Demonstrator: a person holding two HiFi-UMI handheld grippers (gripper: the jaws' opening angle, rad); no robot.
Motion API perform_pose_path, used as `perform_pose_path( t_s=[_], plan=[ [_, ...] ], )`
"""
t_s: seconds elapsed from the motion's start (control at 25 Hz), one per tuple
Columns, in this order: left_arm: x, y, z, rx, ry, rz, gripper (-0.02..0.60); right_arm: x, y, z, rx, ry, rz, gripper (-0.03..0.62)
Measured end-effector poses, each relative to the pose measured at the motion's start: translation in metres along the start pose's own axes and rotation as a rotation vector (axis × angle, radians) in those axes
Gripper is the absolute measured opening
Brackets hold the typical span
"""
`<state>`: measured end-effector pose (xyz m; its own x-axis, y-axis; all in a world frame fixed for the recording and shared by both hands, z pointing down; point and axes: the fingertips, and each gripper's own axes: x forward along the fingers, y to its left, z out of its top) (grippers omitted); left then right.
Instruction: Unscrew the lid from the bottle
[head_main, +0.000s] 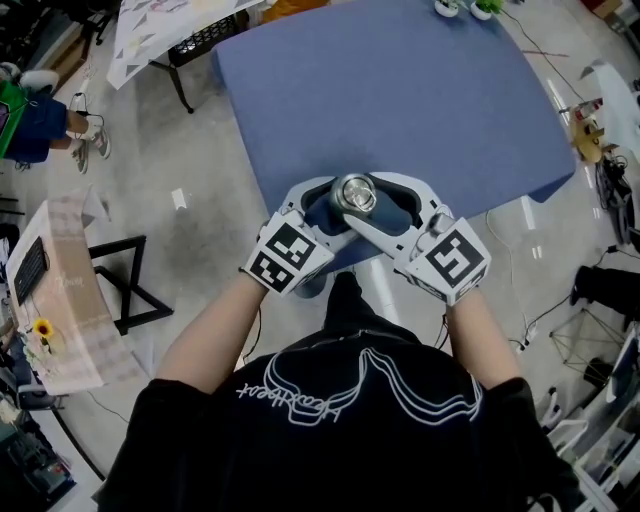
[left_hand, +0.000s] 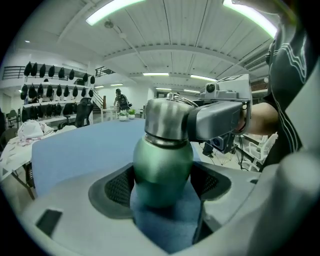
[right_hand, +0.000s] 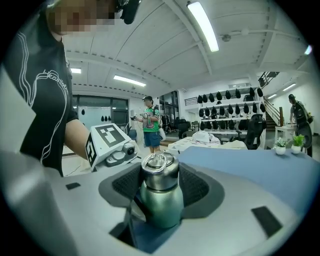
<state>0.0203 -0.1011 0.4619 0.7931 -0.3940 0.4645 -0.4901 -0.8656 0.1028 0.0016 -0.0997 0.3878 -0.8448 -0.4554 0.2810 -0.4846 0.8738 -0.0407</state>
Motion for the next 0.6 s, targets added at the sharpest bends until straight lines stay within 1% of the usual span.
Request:
perform_pose_path(
  t_s=[0.16, 0.6],
  plan=[
    [0.0, -0.0007, -0.0001, 0.041, 0.023, -0.086, 0.354, 0.001, -0.0009, 0.0015, -0.02, 0.026, 0.053, 0.238],
    [-0.0038, -0.0011, -0.0023, 0.14, 0.037, -0.285, 0.354, 0.0069, 0.0055, -0.0008, -0.118, 0.097, 0.308, 0.238]
  ],
)
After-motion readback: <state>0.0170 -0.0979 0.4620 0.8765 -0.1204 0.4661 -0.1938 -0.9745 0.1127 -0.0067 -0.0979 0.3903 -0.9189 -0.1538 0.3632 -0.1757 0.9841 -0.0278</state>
